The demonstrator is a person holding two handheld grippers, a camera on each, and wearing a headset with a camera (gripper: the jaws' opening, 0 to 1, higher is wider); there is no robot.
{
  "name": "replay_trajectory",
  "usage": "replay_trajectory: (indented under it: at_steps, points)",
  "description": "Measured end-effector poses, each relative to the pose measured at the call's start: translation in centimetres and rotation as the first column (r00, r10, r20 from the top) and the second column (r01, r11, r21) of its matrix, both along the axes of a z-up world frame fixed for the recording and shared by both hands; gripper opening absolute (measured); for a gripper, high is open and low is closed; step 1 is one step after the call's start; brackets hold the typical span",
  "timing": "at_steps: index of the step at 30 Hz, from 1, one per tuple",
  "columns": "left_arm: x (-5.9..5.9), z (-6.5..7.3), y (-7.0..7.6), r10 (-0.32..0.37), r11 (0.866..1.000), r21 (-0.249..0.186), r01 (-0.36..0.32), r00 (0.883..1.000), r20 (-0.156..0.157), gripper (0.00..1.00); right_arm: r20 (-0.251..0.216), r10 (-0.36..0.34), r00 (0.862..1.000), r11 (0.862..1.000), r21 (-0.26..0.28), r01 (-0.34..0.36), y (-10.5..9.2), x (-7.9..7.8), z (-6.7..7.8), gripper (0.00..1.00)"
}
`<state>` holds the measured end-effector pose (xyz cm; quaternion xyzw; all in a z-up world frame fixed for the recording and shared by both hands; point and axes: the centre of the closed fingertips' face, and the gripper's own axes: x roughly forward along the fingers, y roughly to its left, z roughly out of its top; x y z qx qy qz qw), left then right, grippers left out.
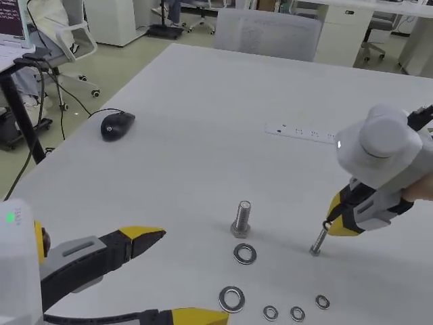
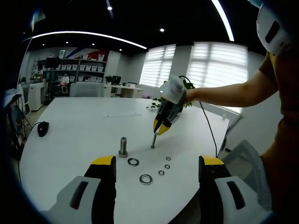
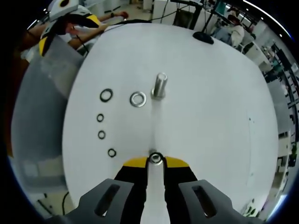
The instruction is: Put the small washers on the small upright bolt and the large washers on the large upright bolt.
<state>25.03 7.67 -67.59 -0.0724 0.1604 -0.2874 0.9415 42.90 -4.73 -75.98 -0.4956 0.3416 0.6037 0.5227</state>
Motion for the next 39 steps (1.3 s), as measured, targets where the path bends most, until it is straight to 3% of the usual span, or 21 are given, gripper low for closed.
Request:
replay_trajectory:
  at_steps: [16,32,39]
  points:
    - [0.1,0.0,0.0,0.001,1.000,0.000,-0.001,1.000,0.000,0.72,-0.018,0.017,1.000,0.999,-0.030,-0.018,0.0,0.0,-2.1,0.13]
    - [0.3,0.2,0.0,0.006,1.000,-0.001,-0.006,1.000,0.002,0.72,-0.016,0.053,0.998,0.998,-0.041,-0.053,-0.5,0.5,-5.1,0.13]
    - [0.3,0.2,0.0,0.009,1.000,0.000,-0.009,1.000,-0.001,0.72,-0.022,0.051,0.998,0.998,-0.041,-0.052,-0.8,0.4,-5.6,0.15]
